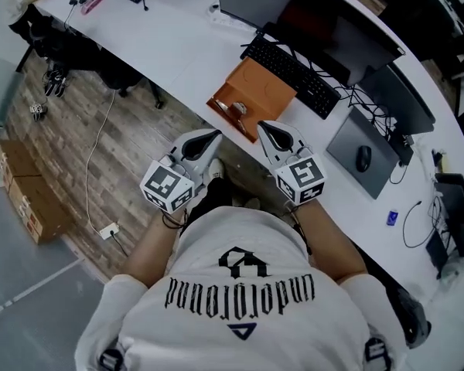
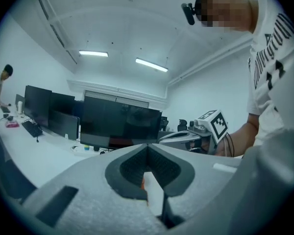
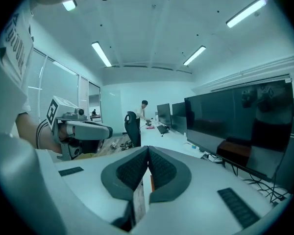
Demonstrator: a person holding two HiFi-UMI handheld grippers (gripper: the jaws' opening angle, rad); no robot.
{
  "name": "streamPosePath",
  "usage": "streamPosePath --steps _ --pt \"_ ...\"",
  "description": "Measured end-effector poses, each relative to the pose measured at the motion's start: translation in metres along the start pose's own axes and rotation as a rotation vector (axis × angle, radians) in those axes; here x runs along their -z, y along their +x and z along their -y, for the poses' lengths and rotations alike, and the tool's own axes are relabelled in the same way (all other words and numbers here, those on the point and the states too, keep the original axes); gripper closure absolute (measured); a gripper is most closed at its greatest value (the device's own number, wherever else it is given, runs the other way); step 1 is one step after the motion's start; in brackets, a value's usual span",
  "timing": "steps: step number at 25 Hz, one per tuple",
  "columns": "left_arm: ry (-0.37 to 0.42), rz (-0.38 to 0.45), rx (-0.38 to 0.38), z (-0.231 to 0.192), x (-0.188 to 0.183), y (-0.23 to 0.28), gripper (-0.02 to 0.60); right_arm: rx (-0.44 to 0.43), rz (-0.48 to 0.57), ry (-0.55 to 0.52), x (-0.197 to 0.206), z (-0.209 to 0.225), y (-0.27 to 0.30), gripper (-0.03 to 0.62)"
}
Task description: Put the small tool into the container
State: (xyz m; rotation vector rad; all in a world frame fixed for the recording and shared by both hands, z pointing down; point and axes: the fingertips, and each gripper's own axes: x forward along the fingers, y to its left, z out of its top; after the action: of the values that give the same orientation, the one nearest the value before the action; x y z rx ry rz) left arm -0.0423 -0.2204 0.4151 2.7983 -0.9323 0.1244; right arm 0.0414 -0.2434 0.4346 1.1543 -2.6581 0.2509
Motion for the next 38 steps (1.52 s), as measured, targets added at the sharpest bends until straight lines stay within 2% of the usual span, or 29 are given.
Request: streamPosePath --steps 8,13,24,30,38 --pt "0.053 0.098 -0.026 0.034 -0.048 -0.025 0.569 -0.04 0.094 -0.066 -0.051 -0.032 -0.044 0.579" --pt "0.081 0.127 -0.032 0.055 -0.063 -0.035 0.568 -0.037 0.135 -0.072 -0.066 -0.043 -0.072 0.579" --pt "0.114 0.136 -0.051 0.088 -0.069 -0.048 0.568 -0.054 0.188 -0.119 -0.083 -0.053 -0.101 0.579" --pt "0.116 0.119 -0.088 0.116 -0.069 -0.067 0.569 -0.101 0.201 -0.149 -0.088 -0.068 -0.13 0.579" --pt "0.131 0.114 -0.071 0.14 -0.076 -0.083 0.569 -0.102 0.203 -0.155 -0.083 -0.09 -0.157 0.579"
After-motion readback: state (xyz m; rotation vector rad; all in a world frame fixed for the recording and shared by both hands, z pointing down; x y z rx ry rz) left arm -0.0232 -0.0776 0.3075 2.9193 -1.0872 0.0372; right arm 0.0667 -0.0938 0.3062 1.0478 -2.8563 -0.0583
